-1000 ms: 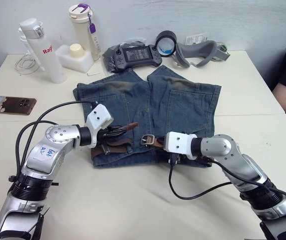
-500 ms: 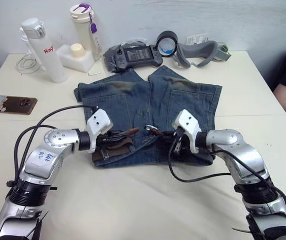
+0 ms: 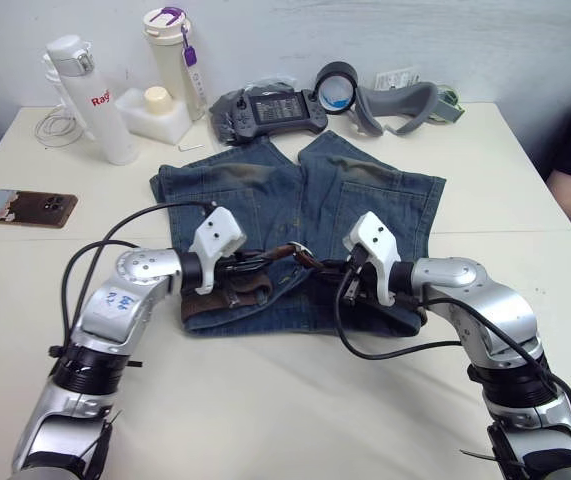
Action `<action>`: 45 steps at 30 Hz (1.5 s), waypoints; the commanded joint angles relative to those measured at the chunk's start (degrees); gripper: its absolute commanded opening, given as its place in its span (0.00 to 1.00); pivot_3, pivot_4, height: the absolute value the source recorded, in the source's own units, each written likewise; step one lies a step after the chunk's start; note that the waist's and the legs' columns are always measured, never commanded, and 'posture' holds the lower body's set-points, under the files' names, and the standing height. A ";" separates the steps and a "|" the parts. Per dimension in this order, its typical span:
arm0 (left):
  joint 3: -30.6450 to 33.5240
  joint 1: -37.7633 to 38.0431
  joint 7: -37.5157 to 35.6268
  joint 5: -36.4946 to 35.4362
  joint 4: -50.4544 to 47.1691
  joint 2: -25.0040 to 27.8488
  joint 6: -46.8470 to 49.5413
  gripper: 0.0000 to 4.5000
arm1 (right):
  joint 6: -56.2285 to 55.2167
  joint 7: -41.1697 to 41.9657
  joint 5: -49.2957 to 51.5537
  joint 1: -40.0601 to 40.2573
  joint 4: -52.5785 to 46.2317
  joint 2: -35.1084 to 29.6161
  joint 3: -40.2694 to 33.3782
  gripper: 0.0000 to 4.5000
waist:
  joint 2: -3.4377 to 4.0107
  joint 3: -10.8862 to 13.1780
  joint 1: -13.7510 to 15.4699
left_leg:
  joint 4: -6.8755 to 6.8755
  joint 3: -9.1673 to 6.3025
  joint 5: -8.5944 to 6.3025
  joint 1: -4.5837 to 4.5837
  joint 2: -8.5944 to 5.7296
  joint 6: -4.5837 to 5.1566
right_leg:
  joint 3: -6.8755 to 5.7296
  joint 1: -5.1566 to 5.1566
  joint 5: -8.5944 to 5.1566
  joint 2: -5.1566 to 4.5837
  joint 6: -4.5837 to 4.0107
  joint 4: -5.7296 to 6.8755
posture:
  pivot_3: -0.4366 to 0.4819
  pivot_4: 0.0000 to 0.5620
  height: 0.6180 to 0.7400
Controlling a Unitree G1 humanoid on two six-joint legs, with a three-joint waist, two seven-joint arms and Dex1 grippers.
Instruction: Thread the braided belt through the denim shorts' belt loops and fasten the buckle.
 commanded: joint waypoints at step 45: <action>-3.69 -2.97 -0.84 2.67 -0.27 -8.80 -1.38 0.00 | -35.94 16.39 -7.20 -7.54 11.85 -16.35 3.62 0.99 | -0.02 -0.01 1.34 | 0.34 0.04 -0.10 -0.06 -0.01 0.17 | -0.09 0.06 0.00 -0.04 0.01 0.06 | 0.48 0.27 1.00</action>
